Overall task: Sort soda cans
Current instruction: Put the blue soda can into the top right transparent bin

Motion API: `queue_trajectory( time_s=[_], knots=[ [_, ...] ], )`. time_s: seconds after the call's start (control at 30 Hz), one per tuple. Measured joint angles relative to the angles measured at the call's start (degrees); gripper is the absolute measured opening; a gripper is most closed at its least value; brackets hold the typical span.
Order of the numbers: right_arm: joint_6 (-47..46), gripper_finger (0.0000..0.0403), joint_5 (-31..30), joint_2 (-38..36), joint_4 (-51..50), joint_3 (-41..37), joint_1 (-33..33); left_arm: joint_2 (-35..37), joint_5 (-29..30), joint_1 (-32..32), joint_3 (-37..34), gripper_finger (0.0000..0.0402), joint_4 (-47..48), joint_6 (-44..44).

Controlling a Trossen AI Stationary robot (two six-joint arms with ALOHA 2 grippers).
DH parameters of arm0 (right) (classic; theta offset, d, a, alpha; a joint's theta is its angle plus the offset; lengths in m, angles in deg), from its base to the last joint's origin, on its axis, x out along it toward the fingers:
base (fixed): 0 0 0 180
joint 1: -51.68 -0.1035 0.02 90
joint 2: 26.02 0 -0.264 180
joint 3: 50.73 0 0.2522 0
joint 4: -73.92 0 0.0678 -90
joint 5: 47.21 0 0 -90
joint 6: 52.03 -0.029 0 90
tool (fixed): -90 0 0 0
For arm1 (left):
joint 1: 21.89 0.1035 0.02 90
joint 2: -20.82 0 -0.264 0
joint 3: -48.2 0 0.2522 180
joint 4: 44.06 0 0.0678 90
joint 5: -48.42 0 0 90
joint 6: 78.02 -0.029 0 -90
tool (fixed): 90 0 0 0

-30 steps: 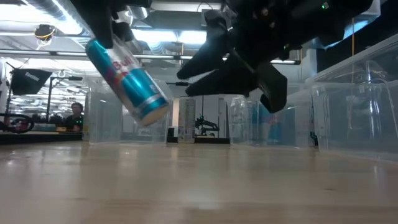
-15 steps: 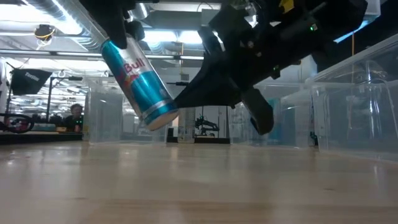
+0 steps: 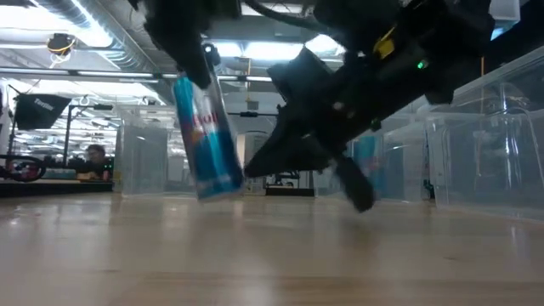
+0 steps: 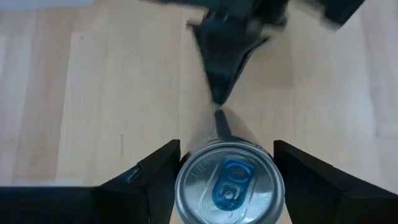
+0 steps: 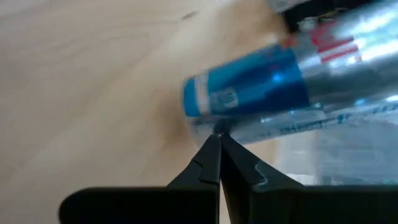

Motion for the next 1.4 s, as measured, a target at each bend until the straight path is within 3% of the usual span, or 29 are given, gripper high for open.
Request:
queue_trajectory(
  time_s=[0.2,0.4,0.6,0.77,1.07,1.4],
  knots=[
    [-1.7,0.0009,3.3,-7.8,-16.7,0.1,-0.7,-3.5,0.0,0.2,0.3,0.0218,-3.8,-1.6],
    [-2.0,0.001,2.6,-13.0,-22.3,0.1,-1.7,-3.4,-1.7,0.9,1.7,0.0257,-0.9,-1.3],
    [-1.7,0.001,0.0,-11.3,-21.7,0.1,-1.9,-3.4,-2.1,1.0,3.6,0.0209,2.8,-1.2],
    [-1.0,0.001,-2.2,-7.8,-15.1,0.1,-1.8,-3.4,-2.1,1.0,3.7,0.0209,3.6,-2.1],
    [0.8,0.001,0.9,-1.2,-2.4,0.0,-0.6,-3.4,-1.5,-0.1,7.2,0.0207,7.9,-2.9],
    [3.1,0.001,2.3,5.2,11.9,0.2,1.5,-3.3,-1.5,-0.1,7.2,0.0138,4.8,-4.8]
  ],
)
